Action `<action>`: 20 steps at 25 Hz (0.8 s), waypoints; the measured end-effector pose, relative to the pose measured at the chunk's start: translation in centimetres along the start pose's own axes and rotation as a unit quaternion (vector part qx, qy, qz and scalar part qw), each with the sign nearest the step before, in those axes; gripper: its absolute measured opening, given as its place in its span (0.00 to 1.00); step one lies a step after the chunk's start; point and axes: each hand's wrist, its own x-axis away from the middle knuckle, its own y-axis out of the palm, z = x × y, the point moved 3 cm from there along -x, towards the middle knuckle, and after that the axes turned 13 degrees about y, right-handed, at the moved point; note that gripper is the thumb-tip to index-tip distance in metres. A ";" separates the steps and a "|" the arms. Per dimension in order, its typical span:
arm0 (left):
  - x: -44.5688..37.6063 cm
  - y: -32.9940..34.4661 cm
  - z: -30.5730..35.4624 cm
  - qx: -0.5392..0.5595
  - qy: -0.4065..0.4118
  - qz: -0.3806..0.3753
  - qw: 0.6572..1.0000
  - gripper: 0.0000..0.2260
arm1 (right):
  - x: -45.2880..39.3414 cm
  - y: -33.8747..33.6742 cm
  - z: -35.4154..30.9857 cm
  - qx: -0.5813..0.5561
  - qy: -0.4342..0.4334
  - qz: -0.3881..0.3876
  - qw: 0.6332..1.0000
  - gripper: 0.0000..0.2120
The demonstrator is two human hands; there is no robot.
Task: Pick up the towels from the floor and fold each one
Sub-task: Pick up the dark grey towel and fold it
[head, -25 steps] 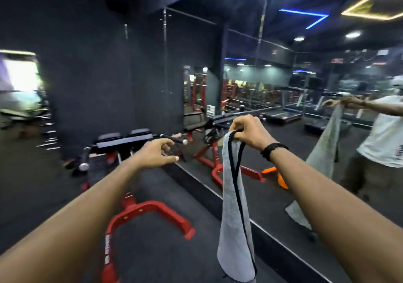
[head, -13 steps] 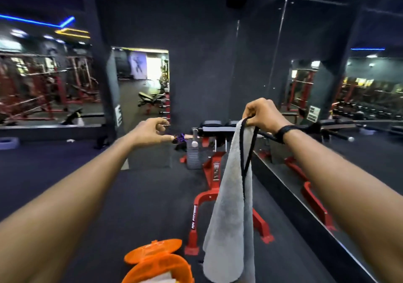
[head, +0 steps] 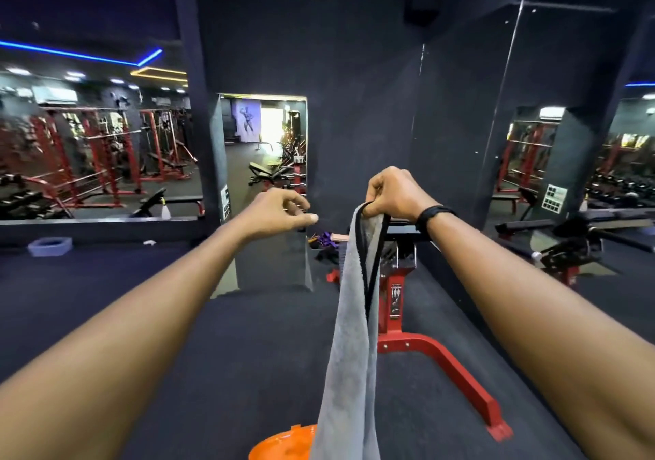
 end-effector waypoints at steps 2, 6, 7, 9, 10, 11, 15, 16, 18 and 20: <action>-1.2 1.1 0.8 -0.001 0.012 0.008 1.000 0.13 | -1.2 1.2 -2.3 -0.002 -0.010 0.002 1.000 0.05; -2.8 3.3 0.3 -0.049 -0.016 0.059 0.997 0.10 | -3.3 2.3 -5.3 -0.007 -0.037 -0.010 0.999 0.07; -2.9 3.6 -0.3 -0.065 -0.043 0.077 0.994 0.08 | -3.7 2.2 -5.5 -0.011 -0.039 -0.010 0.999 0.07; -2.8 3.8 -1.7 -0.101 -0.101 0.098 0.985 0.05 | -4.7 1.7 -5.5 -0.020 -0.045 0.001 0.999 0.08; -2.5 3.8 -2.7 -0.120 -0.124 0.094 0.981 0.03 | -5.1 1.3 -5.1 -0.030 -0.046 0.013 0.998 0.08; -2.3 3.8 -4.0 -0.129 -0.141 0.079 0.978 0.02 | -5.5 0.8 -4.6 -0.052 -0.042 0.029 0.997 0.08; -1.5 4.6 -7.4 -0.054 -0.138 0.005 0.989 0.05 | -7.0 -0.9 -2.3 -0.209 0.010 0.091 0.974 0.12; -1.8 4.8 -7.2 -0.034 -0.118 0.020 0.992 0.06 | -7.4 -1.2 -2.1 -0.226 0.010 0.087 0.970 0.12; -3.0 4.8 -5.8 0.011 -0.064 0.088 0.994 0.06 | -7.9 -1.4 -1.9 -0.181 -0.010 0.040 0.983 0.09; -4.7 4.1 -4.0 0.044 -0.005 0.120 0.992 0.06 | -7.5 -0.6 -2.1 -0.094 -0.053 -0.070 0.992 0.10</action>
